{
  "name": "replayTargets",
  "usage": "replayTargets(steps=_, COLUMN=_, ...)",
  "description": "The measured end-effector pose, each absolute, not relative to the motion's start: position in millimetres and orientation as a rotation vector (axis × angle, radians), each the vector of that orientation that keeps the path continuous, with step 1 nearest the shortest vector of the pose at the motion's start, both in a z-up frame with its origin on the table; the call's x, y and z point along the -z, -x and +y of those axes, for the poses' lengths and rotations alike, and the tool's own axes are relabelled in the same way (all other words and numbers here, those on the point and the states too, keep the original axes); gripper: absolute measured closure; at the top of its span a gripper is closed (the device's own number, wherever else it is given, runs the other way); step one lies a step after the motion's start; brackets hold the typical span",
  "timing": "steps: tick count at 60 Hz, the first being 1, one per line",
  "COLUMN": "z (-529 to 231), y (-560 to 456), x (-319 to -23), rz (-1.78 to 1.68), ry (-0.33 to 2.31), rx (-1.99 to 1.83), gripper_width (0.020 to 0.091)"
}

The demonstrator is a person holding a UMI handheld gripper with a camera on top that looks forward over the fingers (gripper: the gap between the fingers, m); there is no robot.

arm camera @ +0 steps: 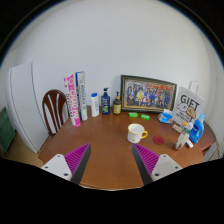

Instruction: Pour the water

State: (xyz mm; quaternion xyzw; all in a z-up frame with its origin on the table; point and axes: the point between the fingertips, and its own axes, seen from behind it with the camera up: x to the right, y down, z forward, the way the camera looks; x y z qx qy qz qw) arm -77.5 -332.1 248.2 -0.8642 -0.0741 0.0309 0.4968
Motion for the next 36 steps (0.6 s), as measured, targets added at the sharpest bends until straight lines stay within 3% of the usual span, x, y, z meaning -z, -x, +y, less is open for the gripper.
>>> replayTargets(steps=15, z=-314.0, y=-36.6, x=-218.9, rz=-0.049, ry=2.121, rx=-0.022, gripper_width=0.0248)
replayTargets(steps=36, z=-240.3, y=-272.2, x=-135.2, rz=0.112, ry=2.102, rx=0.087, gripper_width=0.0245)
